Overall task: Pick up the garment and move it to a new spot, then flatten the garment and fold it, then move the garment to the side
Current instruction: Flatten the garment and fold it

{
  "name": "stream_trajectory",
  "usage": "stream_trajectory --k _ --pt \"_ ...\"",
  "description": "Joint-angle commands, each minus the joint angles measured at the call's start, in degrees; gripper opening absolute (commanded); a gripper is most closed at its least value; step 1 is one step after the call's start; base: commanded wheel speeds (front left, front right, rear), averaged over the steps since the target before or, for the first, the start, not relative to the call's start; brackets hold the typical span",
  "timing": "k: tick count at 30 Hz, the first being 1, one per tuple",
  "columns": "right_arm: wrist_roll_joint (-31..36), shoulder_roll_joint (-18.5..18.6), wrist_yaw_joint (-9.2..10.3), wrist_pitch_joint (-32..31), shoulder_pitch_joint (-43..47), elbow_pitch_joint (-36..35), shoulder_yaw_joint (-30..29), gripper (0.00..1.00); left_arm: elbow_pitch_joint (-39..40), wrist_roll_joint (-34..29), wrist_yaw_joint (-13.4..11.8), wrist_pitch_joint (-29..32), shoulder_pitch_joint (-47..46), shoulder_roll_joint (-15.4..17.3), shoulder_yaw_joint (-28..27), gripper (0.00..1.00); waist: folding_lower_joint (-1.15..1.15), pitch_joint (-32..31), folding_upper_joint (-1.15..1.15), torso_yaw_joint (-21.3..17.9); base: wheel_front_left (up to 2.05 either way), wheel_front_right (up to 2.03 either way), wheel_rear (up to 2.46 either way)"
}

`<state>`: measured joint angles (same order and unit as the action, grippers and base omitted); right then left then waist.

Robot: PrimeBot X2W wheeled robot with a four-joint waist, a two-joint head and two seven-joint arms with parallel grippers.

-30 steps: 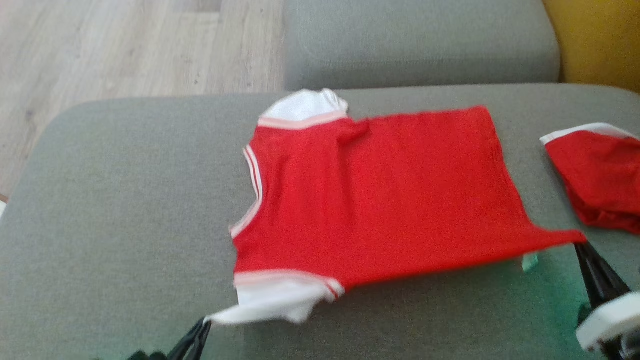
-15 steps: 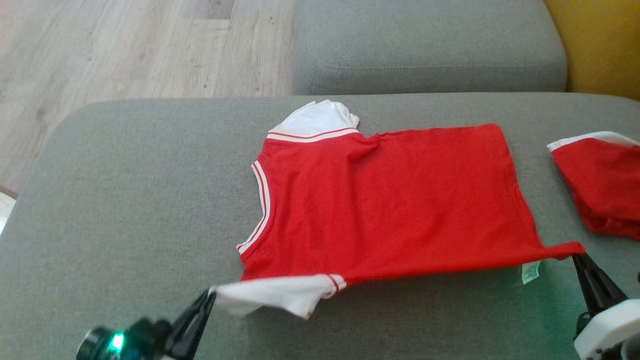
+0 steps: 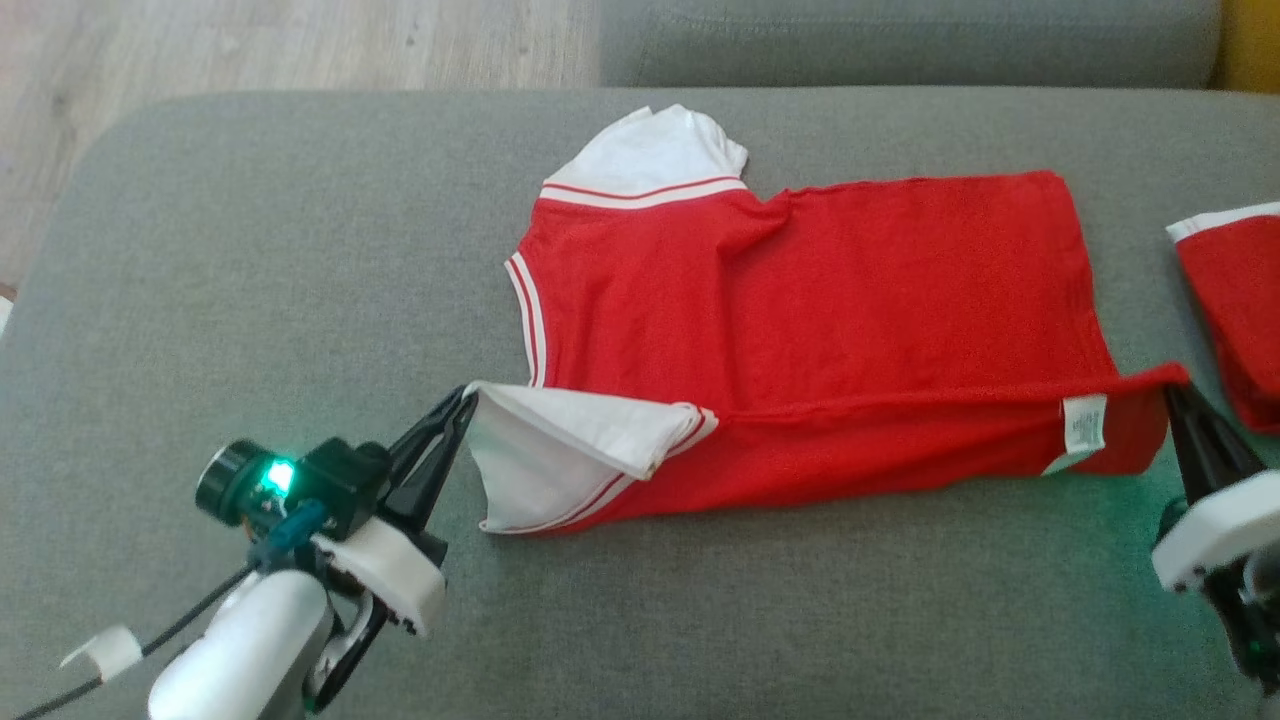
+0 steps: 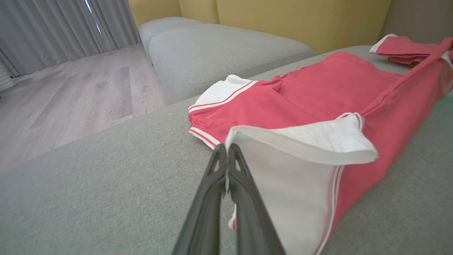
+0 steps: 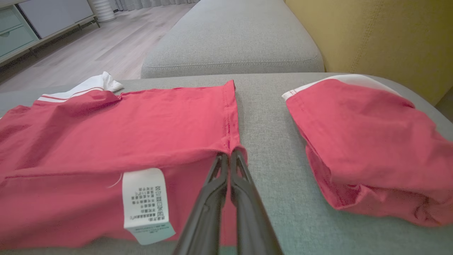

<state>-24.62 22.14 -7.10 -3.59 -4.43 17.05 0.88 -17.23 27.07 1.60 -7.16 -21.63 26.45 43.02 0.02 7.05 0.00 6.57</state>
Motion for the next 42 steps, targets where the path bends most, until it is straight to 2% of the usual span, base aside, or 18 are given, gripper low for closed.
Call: stream_trajectory --k 1,12,14,15,16,17,21,26,33,37,42 --pt "0.44 1.16 -0.39 1.14 -3.08 -0.17 1.04 0.00 0.04 -1.16 0.36 -0.73 -3.94 1.01 -1.66 0.00 -0.02 1.16 0.00 -0.06 0.00 0.00 0.00" --pt "0.46 1.06 -0.39 5.27 -11.30 8.55 4.42 0.00 -5.95 -3.57 -0.18 -5.47 -9.98 -1.57 -1.99 0.00 -0.02 3.73 0.00 0.74 0.00 0.00 0.00" --pt "0.08 1.07 -0.39 5.98 -12.23 9.98 5.04 0.25 -6.96 -3.91 -0.32 -6.11 -10.74 -2.06 -2.08 0.00 -0.02 3.90 0.00 0.90 0.00 0.00 0.00" --pt "-0.11 1.09 -0.39 6.31 -12.63 10.66 5.40 0.47 -7.52 -3.86 -0.36 -6.31 -10.98 -2.36 -2.18 0.04 -0.02 3.97 0.00 0.93 0.00 0.00 0.00" --pt "-0.27 1.10 -0.39 6.65 -13.02 11.30 5.71 1.00 -8.02 -3.87 -0.38 -6.48 -11.20 -2.67 -2.19 0.76 -0.02 4.03 0.00 0.96 0.00 0.00 0.00" --pt "-0.36 1.07 -0.39 7.15 -13.41 11.90 5.87 1.00 -8.41 -3.97 -0.56 -6.69 -11.38 -2.96 -2.27 1.00 -0.02 4.06 0.00 0.94 0.00 0.00 0.00" --pt "-0.61 0.62 -0.39 9.26 -14.47 13.80 6.80 1.00 -8.97 -3.37 -2.03 -7.34 -10.32 -4.12 -3.37 1.00 -0.02 4.01 0.00 0.60 0.00 0.00 0.00" --pt "-1.78 -0.12 -0.39 12.26 -13.57 14.77 7.14 1.00 -6.66 1.42 -4.80 -7.70 -3.20 -6.78 -6.88 1.00 -0.02 3.43 0.00 0.05 0.00 0.00 0.00" --pt "-3.20 -0.63 -0.39 14.19 -11.12 15.31 7.04 1.00 -3.10 5.31 -6.03 -7.80 7.33 -10.99 -7.13 1.00 -0.02 3.16 0.00 -0.55 0.00 0.00 0.00" --pt "-3.41 -0.84 -0.39 14.44 -10.90 15.47 7.19 1.00 -5.00 6.74 -7.42 -7.72 8.88 -12.08 -8.16 1.00 -0.02 3.21 0.00 -0.95 0.00 0.00 0.00" --pt "-3.37 -0.87 -0.39 14.45 -11.64 15.50 7.55 1.00 -10.64 8.27 -7.57 -4.57 7.60 -12.95 -8.15 1.00 -0.02 3.65 0.00 -1.61 0.00 0.00 0.00"
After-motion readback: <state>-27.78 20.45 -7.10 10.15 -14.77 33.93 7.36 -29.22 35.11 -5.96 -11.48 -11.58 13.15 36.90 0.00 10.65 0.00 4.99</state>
